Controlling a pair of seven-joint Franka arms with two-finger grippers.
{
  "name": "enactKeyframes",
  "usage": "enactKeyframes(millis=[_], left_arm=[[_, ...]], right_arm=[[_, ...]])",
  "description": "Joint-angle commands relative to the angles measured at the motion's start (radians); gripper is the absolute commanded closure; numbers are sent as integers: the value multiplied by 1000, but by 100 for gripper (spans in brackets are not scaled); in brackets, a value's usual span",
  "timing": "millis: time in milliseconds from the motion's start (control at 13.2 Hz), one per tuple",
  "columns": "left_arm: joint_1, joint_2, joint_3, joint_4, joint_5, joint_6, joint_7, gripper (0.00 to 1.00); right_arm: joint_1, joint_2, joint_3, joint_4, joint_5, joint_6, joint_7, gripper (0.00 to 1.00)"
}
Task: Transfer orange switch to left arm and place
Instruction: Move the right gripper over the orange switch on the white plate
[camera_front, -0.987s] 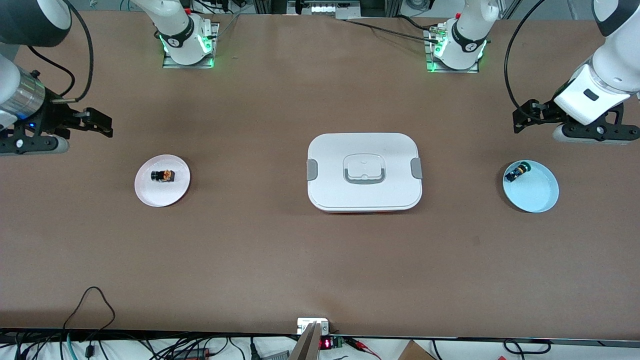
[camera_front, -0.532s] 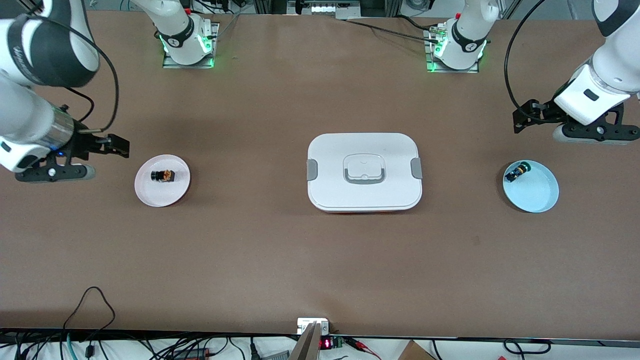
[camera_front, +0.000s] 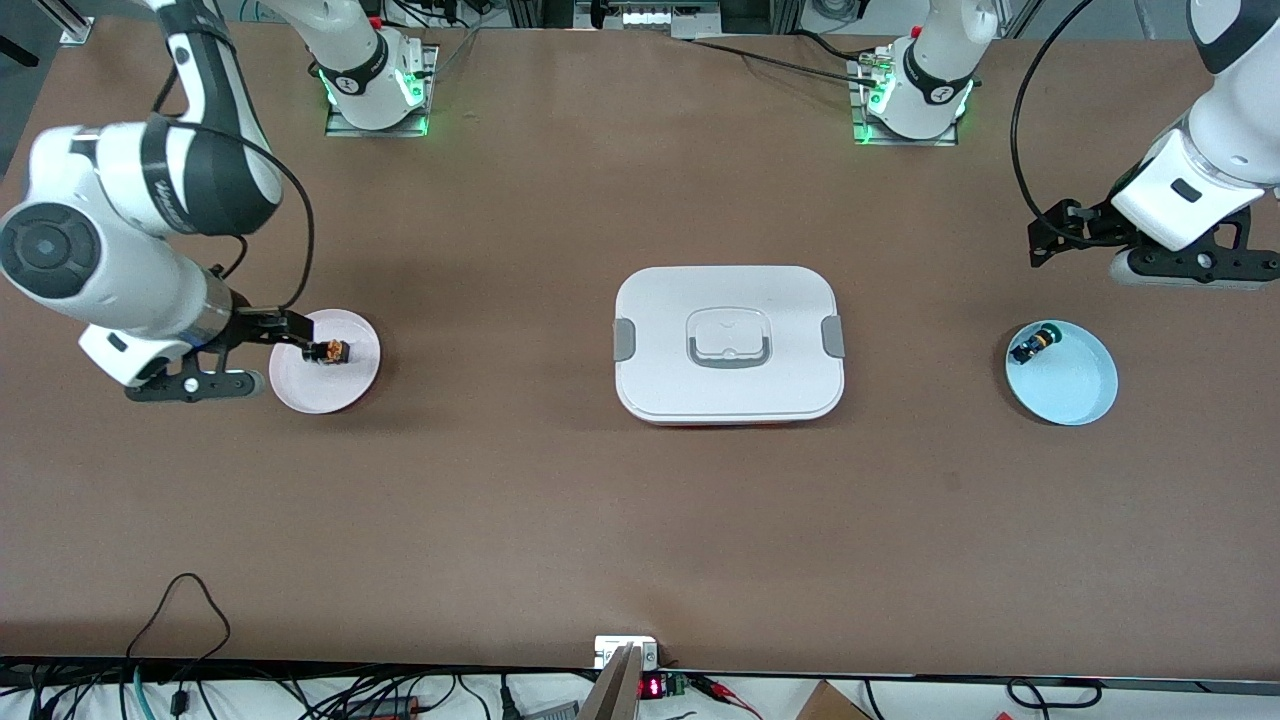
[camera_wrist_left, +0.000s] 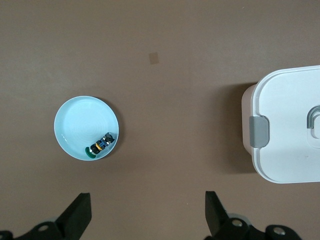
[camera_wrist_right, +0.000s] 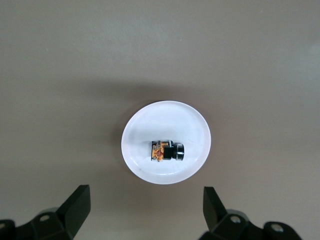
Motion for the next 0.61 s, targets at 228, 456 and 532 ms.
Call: enactKeyframes(millis=[228, 456, 532], left_arm=[[6, 9, -1, 23, -8, -14, 4, 0], [6, 11, 0, 23, -8, -14, 4, 0], [6, 11, 2, 22, -8, -14, 4, 0]], right_arm=[[-94, -22, 1, -277, -25, 322, 16, 0], [-105, 4, 1, -318, -23, 336, 19, 0], [-105, 16, 1, -341, -23, 349, 20, 0]])
